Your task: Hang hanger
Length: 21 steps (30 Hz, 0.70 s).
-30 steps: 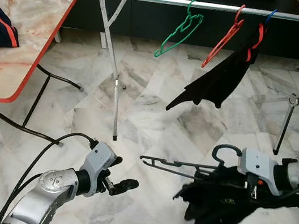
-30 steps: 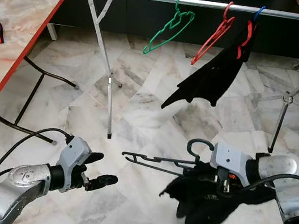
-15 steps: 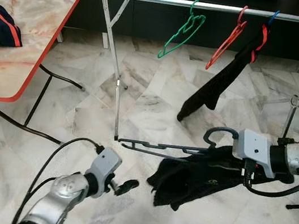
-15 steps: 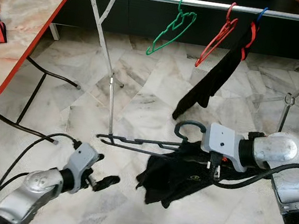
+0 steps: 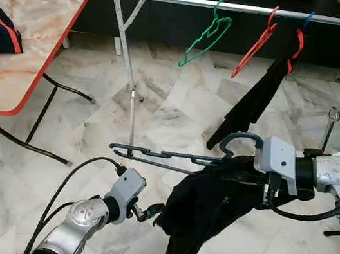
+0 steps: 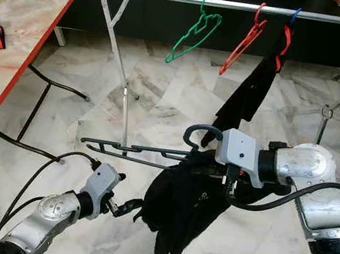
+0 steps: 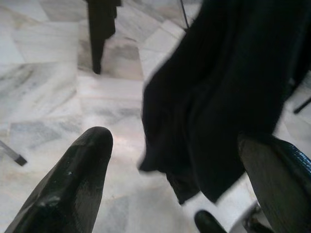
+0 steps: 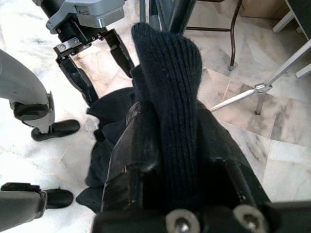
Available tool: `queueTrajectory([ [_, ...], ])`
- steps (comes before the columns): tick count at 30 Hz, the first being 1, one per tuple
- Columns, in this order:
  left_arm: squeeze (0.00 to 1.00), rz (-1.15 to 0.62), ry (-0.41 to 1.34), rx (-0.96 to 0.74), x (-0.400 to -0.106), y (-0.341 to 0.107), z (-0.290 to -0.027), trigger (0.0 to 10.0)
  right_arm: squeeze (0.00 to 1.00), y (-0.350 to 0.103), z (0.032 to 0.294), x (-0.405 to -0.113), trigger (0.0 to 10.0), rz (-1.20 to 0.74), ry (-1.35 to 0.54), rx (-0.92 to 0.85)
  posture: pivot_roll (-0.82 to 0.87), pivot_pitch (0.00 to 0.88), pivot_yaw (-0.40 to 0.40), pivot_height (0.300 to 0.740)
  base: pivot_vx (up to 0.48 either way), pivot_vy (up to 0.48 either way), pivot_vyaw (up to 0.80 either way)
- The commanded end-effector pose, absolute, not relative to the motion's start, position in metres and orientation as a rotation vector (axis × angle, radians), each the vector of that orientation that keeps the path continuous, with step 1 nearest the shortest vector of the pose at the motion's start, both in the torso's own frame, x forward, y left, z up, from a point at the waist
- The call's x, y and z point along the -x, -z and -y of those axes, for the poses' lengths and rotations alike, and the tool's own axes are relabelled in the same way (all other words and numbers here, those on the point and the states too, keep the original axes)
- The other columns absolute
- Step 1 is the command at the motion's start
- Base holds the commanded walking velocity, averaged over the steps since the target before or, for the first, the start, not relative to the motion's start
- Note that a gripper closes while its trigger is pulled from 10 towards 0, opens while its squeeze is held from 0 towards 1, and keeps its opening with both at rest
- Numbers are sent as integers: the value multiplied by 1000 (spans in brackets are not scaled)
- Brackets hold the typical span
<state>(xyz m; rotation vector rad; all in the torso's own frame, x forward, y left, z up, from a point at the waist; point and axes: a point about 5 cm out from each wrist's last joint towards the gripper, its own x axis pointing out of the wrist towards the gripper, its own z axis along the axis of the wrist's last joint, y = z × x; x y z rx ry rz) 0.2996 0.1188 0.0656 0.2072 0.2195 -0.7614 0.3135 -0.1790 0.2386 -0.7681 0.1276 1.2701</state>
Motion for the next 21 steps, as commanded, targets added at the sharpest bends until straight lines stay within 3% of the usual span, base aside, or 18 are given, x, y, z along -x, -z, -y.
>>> queueTrajectory([
  [1,0,-243,787,-213,-293,-59,-119,10000,0,-246,172,-310,0,-86,-1293,787,-94,243,-58,740,0,0,0],
  [5,0,-250,819,-133,-290,-61,-123,10000,0,-243,167,-311,0,-90,-1307,788,-91,248,-61,740,0,0,0],
  [21,0,-266,757,-177,-297,-57,-125,10000,0,-251,149,-313,0,-15,-1322,765,-99,258,-64,740,0,0,0],
])
